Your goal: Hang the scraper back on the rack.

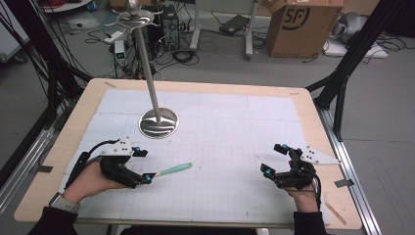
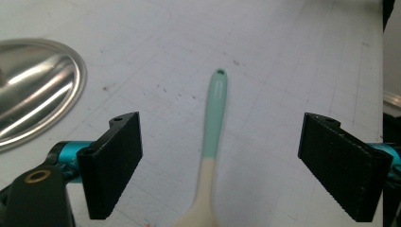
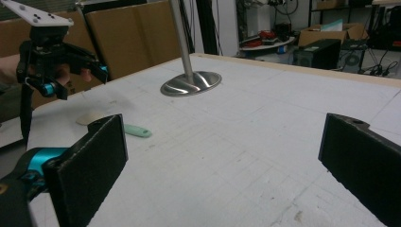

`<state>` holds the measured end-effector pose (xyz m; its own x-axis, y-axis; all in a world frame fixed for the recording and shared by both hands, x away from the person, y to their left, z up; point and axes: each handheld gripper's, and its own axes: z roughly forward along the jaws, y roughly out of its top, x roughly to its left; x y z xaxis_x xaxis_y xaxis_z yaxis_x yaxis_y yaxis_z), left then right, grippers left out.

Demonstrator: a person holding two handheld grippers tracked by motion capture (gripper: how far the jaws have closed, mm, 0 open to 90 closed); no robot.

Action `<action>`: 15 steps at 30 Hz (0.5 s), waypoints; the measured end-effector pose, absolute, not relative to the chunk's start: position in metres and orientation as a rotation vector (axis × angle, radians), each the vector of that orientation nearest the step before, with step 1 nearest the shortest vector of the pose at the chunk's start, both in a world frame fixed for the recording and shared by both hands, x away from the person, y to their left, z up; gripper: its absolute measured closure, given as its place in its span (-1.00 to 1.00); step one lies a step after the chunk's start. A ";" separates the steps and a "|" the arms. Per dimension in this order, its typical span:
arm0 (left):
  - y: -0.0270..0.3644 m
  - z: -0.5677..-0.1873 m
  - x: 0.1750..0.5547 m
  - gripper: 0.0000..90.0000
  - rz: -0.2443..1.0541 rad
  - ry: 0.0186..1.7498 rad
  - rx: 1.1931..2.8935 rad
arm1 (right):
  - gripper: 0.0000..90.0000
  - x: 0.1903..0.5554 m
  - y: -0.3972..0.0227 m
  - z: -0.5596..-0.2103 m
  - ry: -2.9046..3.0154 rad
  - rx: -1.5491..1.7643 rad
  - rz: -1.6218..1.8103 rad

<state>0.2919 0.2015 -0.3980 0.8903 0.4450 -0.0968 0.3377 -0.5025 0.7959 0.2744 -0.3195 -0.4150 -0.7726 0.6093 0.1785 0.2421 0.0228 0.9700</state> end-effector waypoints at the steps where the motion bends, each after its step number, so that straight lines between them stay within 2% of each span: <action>1: 0.199 -0.399 0.293 -0.53 0.133 0.568 2.166 | -0.98 0.274 -0.319 -0.415 2.015 0.876 1.814; 10: 0.187 -0.400 0.304 -0.42 0.069 0.573 2.323 | -0.98 0.275 -0.318 -0.415 2.027 0.872 1.809; 12: 0.183 -0.401 0.308 -0.36 0.066 0.600 2.361 | -0.98 0.274 -0.318 -0.415 2.024 0.876 1.814; 13: 0.182 -0.401 0.310 -0.25 0.061 0.605 2.370 | -0.98 0.274 -0.319 -0.415 2.025 0.877 1.814; 15: 0.179 -0.402 0.314 -0.21 0.054 0.593 2.407 | -0.98 0.274 -0.319 -0.415 2.025 0.876 1.814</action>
<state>0.3144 0.1789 -0.4021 0.8970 0.4283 -0.1093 0.4017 -0.6863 0.6063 0.2743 -0.3189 -0.4153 -0.7753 0.6046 0.1824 0.2477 0.0254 0.9685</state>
